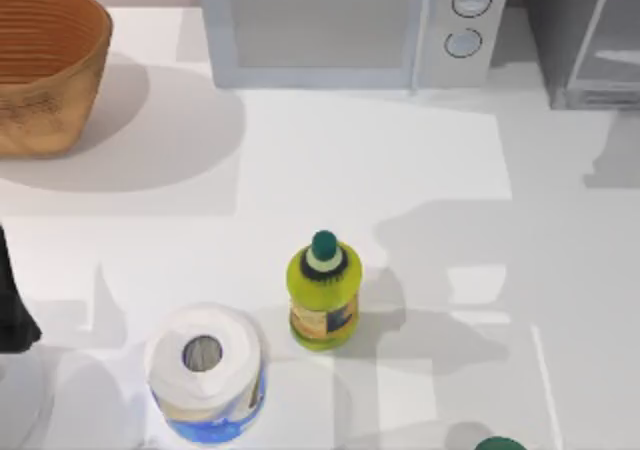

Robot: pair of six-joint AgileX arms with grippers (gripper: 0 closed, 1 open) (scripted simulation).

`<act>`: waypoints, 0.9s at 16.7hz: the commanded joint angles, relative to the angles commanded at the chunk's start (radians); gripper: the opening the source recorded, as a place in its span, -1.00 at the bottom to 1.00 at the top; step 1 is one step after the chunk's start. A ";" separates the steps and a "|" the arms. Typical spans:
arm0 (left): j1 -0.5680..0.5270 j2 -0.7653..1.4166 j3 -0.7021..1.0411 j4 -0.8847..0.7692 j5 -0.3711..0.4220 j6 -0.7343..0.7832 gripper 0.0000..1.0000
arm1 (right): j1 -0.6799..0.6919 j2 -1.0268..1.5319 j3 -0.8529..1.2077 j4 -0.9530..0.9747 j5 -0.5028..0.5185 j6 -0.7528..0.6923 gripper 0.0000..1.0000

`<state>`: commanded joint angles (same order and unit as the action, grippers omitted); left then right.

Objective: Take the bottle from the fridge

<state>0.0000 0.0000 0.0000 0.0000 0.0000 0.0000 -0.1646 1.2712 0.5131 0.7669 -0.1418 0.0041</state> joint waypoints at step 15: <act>0.000 0.000 0.000 0.000 0.000 0.000 1.00 | 0.162 -1.256 -0.507 -0.756 0.139 -0.004 -1.00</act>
<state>0.0000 0.0000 0.0000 0.0000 0.0000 0.0000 -0.0029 0.0151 0.0063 0.0108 -0.0023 0.0004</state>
